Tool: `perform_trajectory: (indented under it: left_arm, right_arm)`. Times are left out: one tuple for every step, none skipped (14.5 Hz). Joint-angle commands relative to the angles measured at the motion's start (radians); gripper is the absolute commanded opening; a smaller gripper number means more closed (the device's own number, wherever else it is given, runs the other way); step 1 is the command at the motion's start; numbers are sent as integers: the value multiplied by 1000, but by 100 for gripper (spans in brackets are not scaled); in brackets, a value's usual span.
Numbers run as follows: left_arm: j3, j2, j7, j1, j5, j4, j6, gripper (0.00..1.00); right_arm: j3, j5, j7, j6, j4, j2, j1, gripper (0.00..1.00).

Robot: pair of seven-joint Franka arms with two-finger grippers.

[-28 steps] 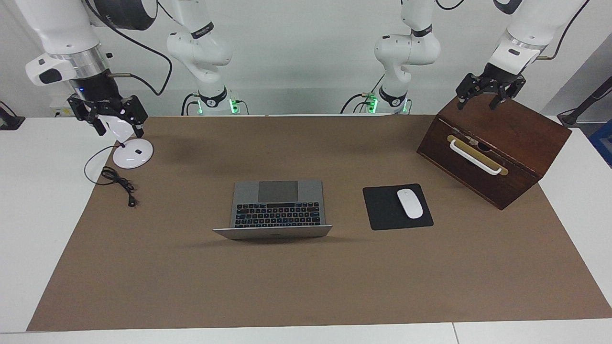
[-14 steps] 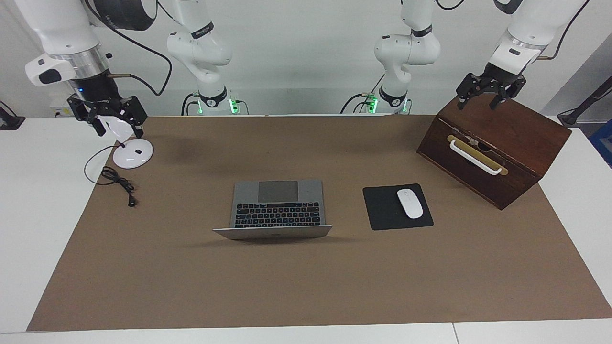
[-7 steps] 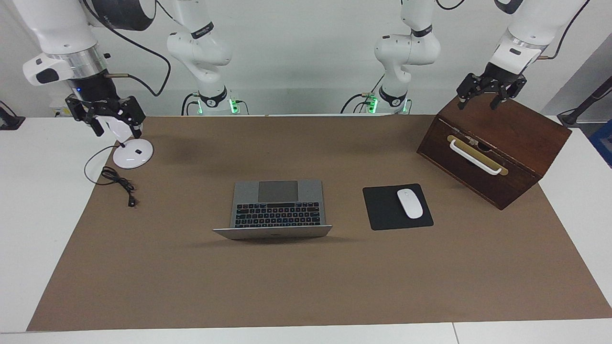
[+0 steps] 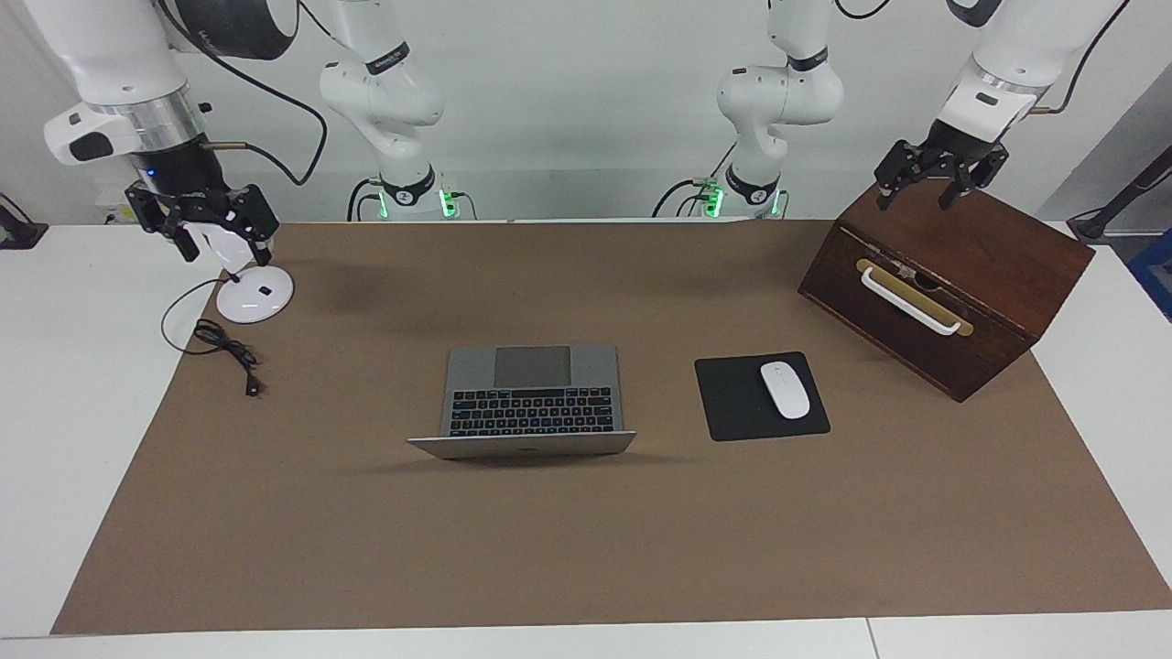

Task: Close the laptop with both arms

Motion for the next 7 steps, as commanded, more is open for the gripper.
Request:
perform_trajectory:
  left_arm:
    - [-1, 10, -12, 5, 8, 24, -19, 56]
    - [-1, 11, -13, 5, 7, 24, -18, 27]
    - [-1, 11, -12, 5, 8, 24, -16, 4]
    - [-1, 11, -12, 6, 8, 24, -16, 0]
    - [0, 10, -9, 6, 8, 24, -16, 0]
    - [0, 11, -9, 6, 8, 24, -16, 0]
    - [0, 11, -9, 6, 8, 24, -15, 0]
  right_arm:
    - [3, 14, -31, 25, -10, 0, -13, 100]
    - [3, 8, -31, 25, -8, 1, -13, 100]
    - [3, 7, -31, 25, -7, 7, -10, 100]
    - [3, 7, -31, 25, -7, 9, -10, 100]
    - [3, 7, -31, 25, -5, 9, -10, 100]
    - [3, 7, -31, 25, -4, 11, -11, 100]
    - [3, 7, -31, 25, -4, 11, -13, 100]
